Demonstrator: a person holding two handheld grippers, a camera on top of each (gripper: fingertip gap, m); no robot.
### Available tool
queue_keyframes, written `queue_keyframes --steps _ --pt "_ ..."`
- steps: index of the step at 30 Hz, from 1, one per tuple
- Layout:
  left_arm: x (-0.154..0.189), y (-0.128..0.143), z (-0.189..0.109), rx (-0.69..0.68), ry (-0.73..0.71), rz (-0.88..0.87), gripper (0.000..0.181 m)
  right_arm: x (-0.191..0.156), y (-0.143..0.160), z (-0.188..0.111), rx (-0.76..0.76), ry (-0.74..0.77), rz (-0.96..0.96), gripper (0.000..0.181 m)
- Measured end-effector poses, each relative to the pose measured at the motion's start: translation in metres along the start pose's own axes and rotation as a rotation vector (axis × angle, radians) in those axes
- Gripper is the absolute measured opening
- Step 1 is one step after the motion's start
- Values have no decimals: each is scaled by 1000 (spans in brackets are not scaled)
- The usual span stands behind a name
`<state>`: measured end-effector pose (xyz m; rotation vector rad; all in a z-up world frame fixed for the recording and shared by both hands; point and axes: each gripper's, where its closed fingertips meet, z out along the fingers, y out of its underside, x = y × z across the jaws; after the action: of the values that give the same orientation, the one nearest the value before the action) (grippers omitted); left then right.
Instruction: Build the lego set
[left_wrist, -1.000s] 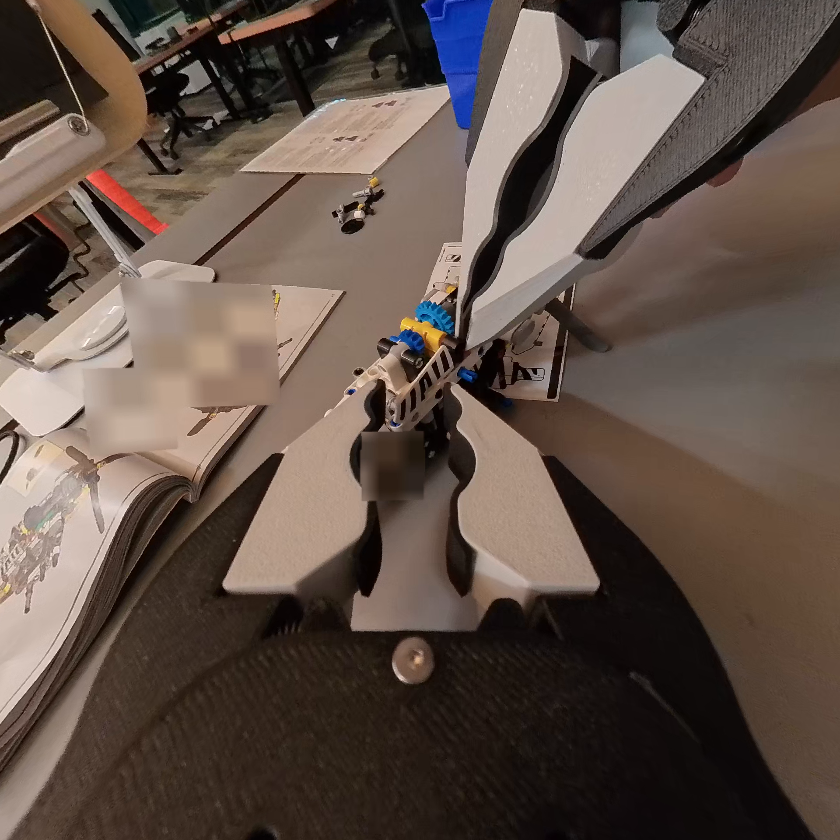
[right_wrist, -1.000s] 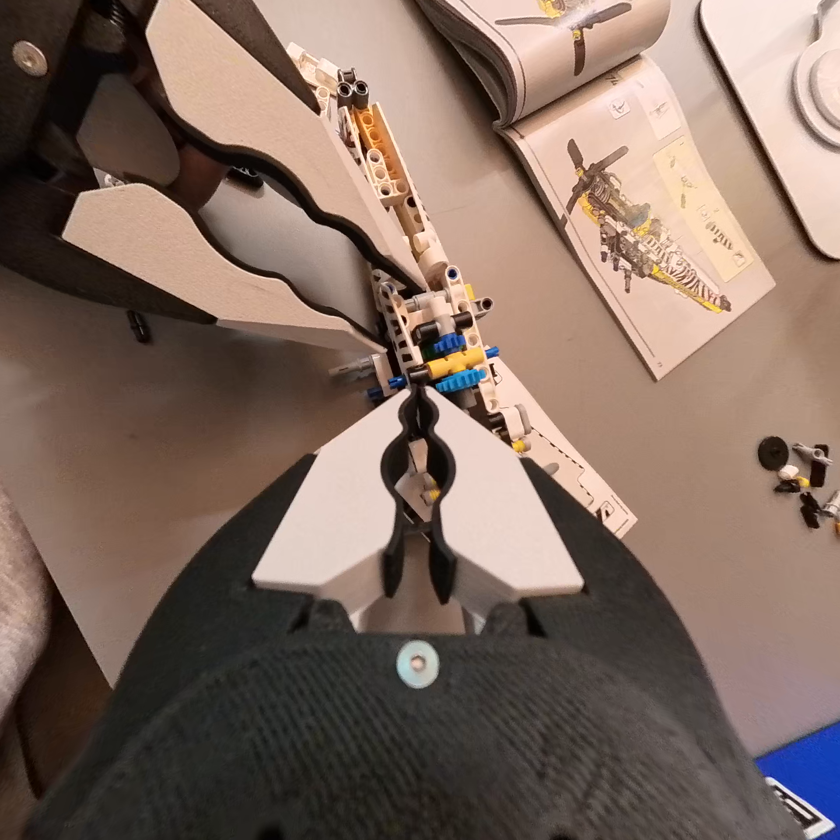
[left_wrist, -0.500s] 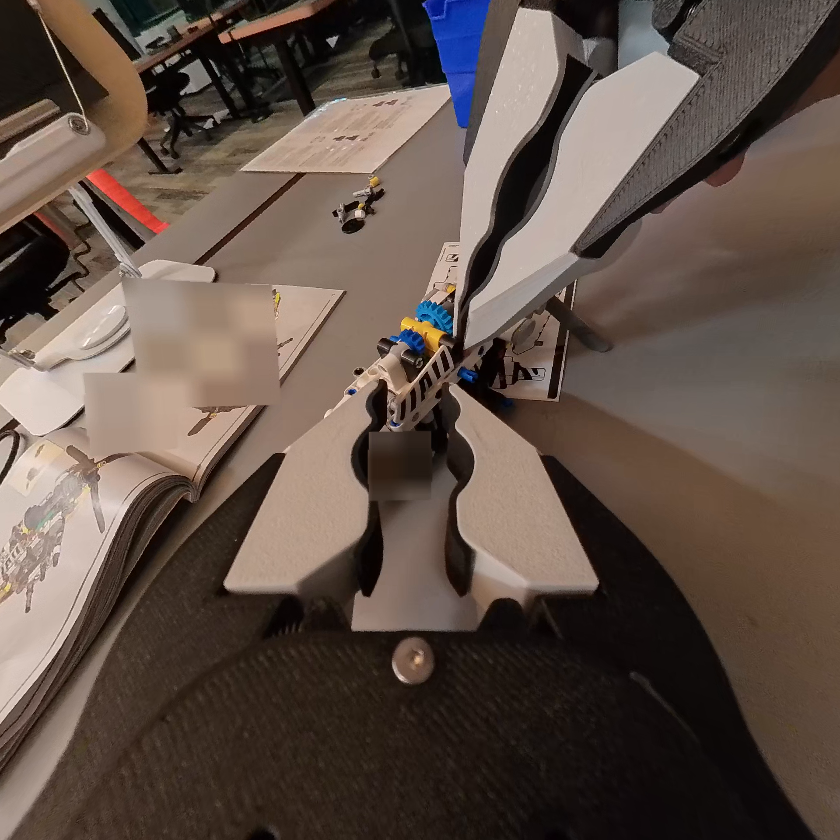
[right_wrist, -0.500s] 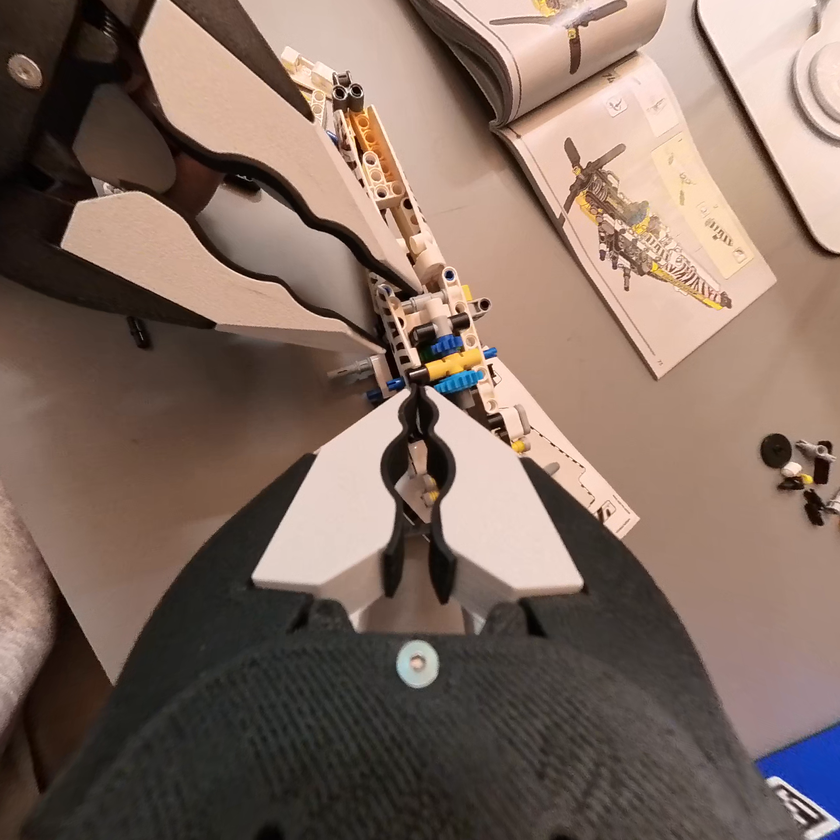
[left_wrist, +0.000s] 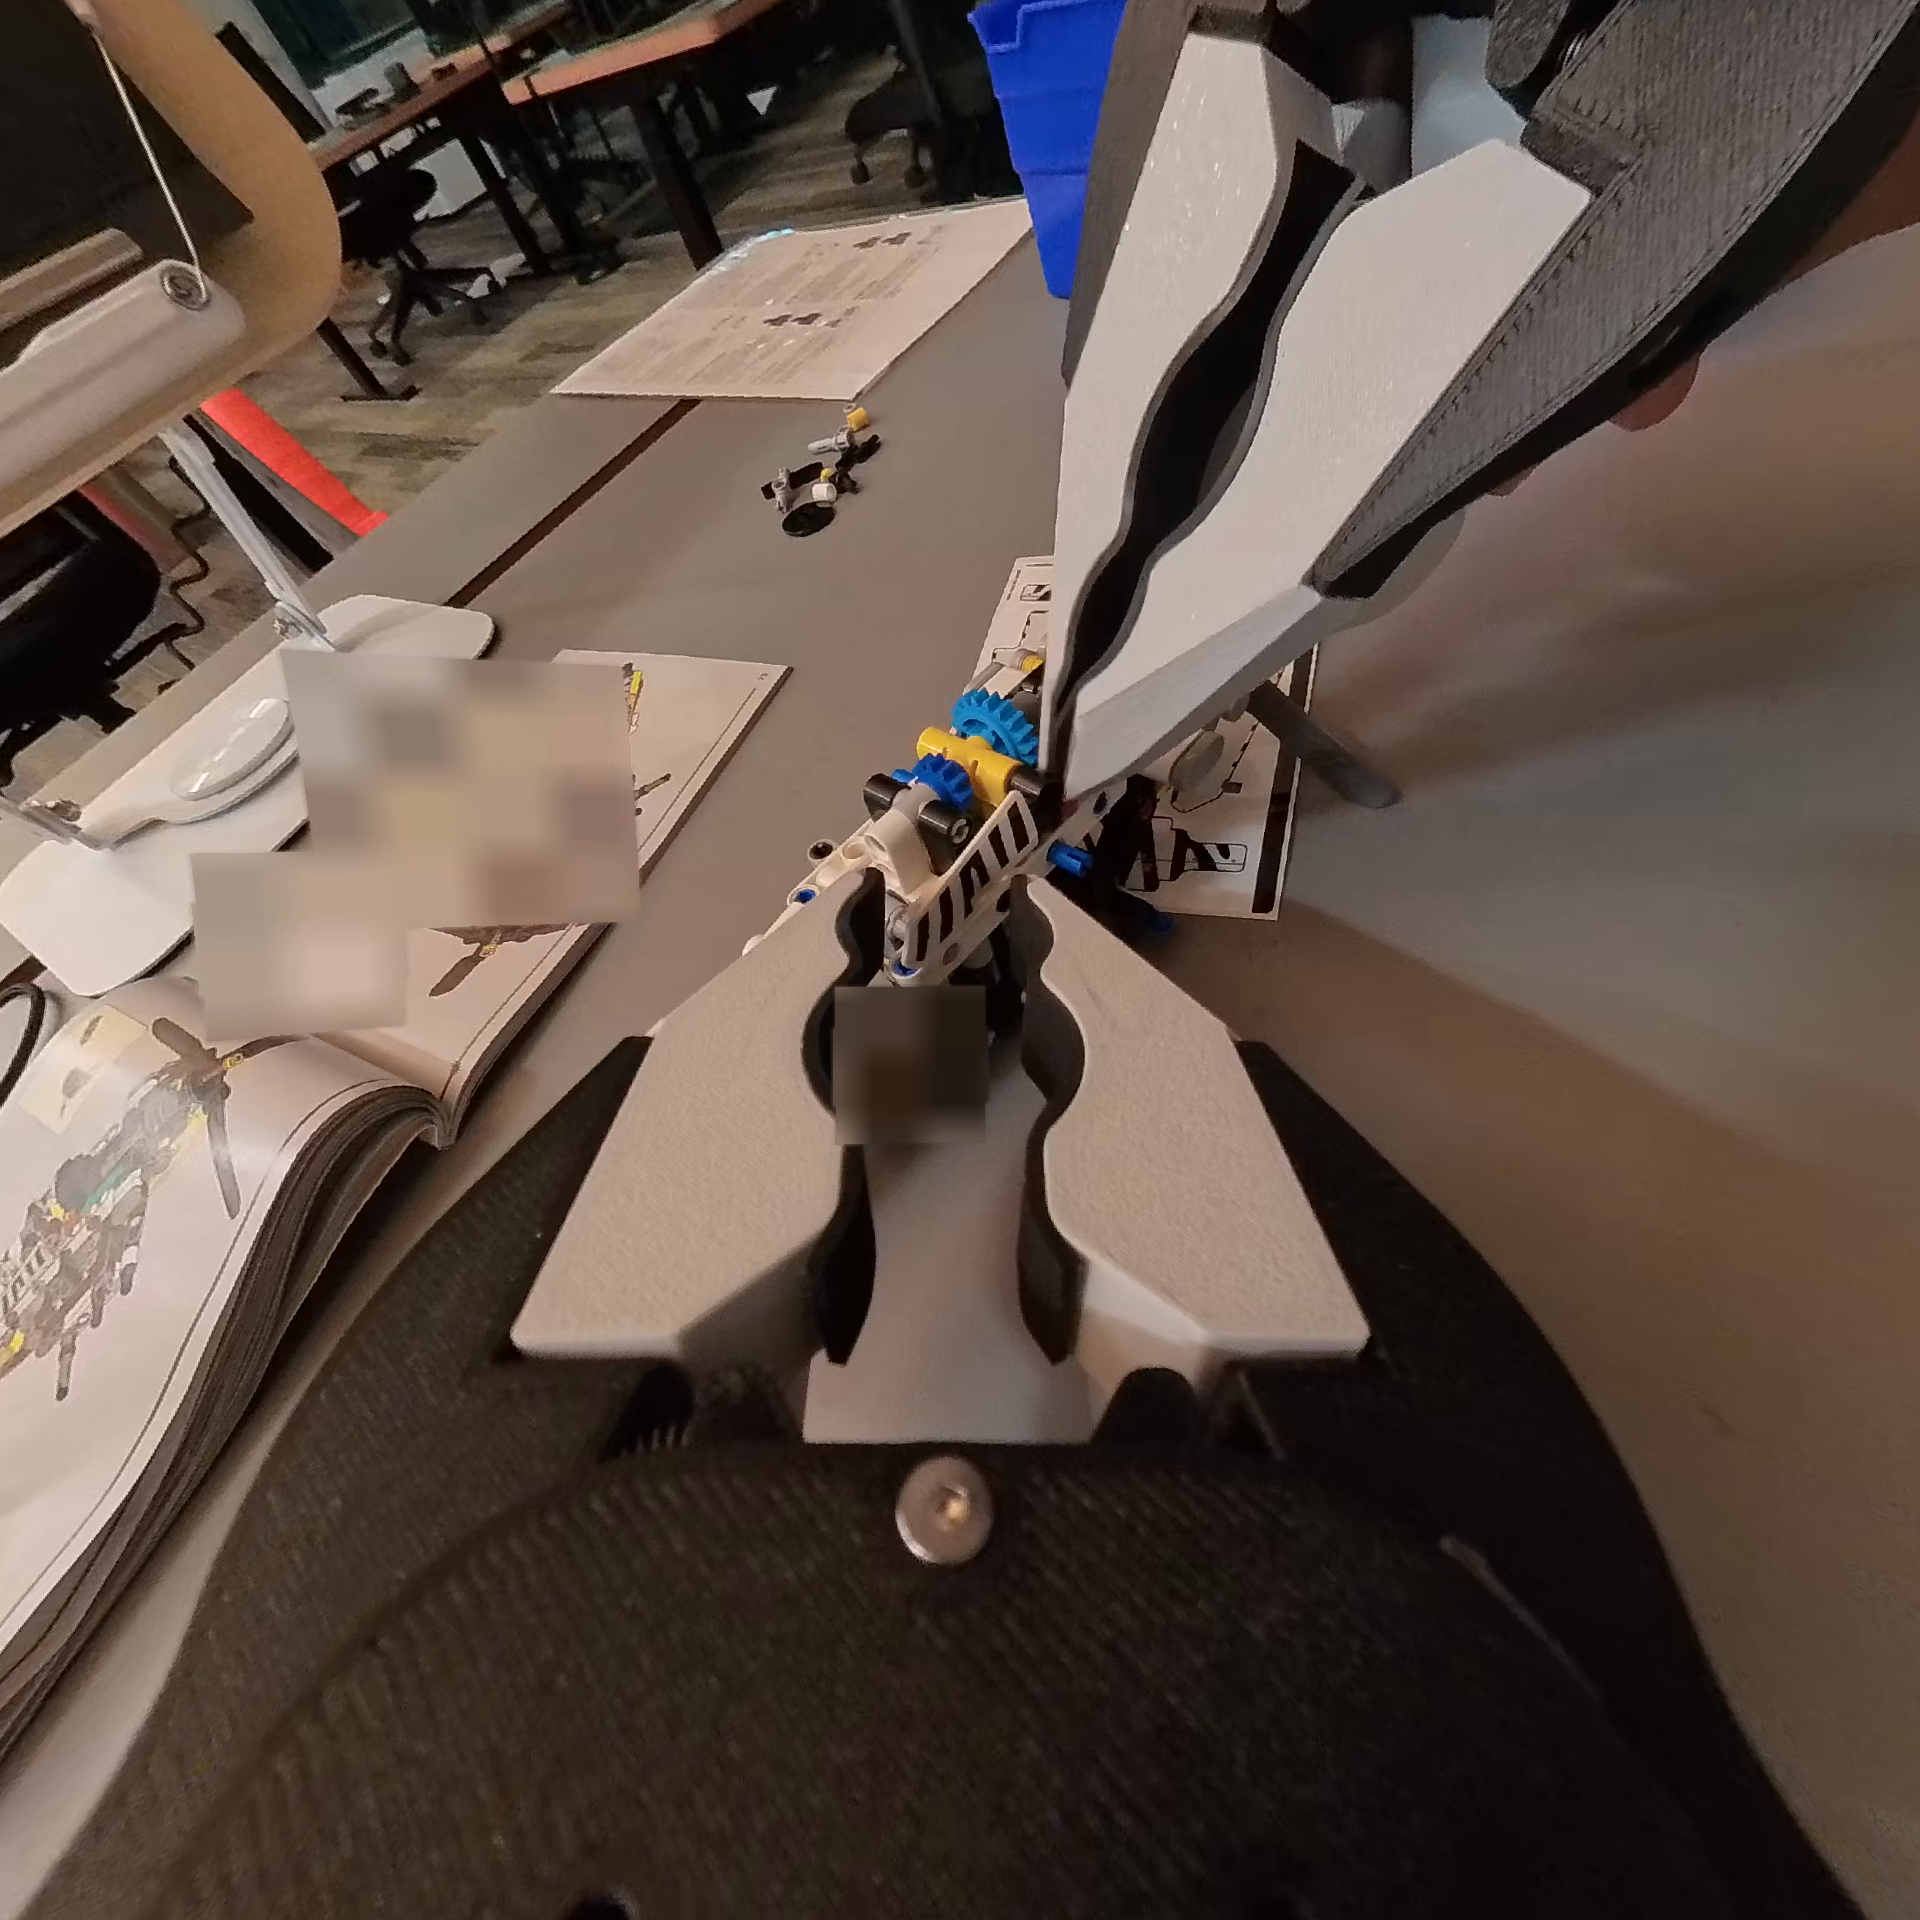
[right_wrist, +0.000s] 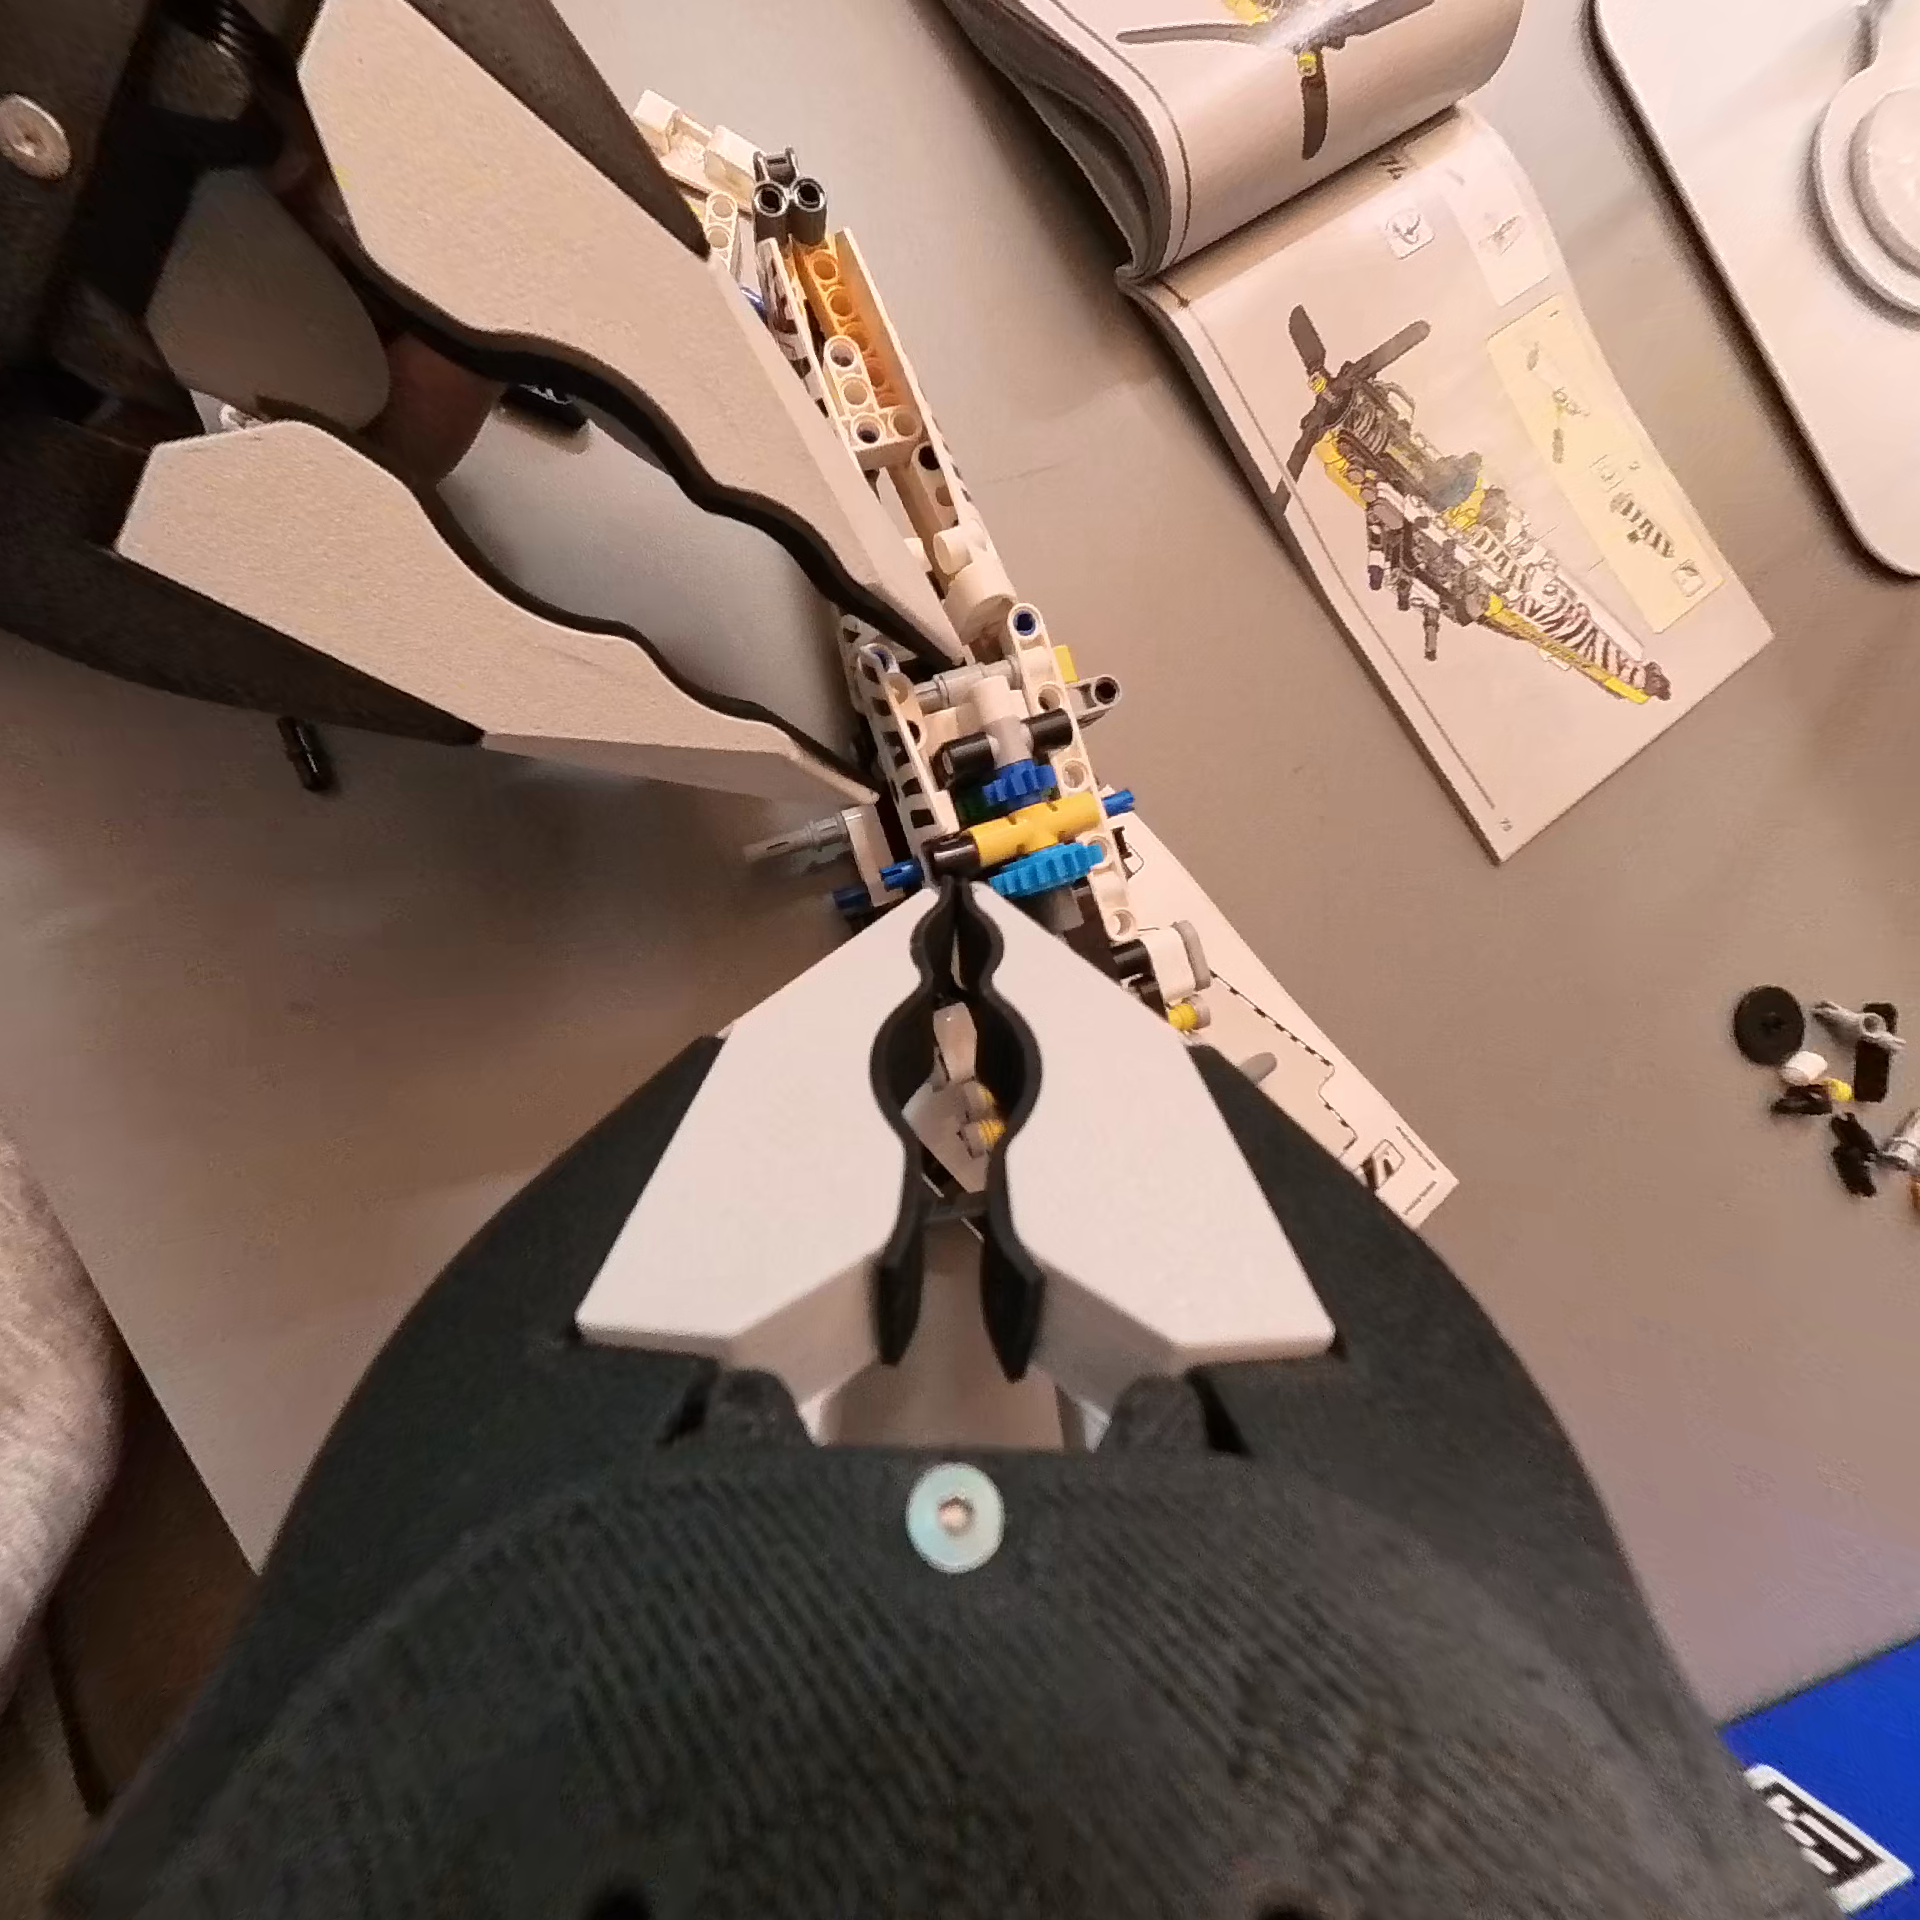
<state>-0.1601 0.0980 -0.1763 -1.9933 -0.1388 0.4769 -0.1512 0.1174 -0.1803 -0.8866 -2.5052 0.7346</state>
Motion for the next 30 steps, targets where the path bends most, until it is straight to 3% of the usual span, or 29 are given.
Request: queue_keyframes --steps 7,12,17,22,27,30 --pt "-2 -3 -4 28 -8 10 23 0 1 -4 12 17 26 0" --pt "-4 -5 -4 41 -15 4 24 1 1 -20 129 44 116 0" --pt "-2 -8 -9 67 -7 -10 25 -10 -4 -33 332 1 239 3" --pt "-5 -16 -8 76 -21 -38 25 -13 6 -38 536 133 257 5" --pt "3 -16 8 -26 -26 89 23 -29 0 -72 824 215 203 5" --pt "3 -17 13 -70 -62 132 19 -27 -1 -85 920 211 219 5"
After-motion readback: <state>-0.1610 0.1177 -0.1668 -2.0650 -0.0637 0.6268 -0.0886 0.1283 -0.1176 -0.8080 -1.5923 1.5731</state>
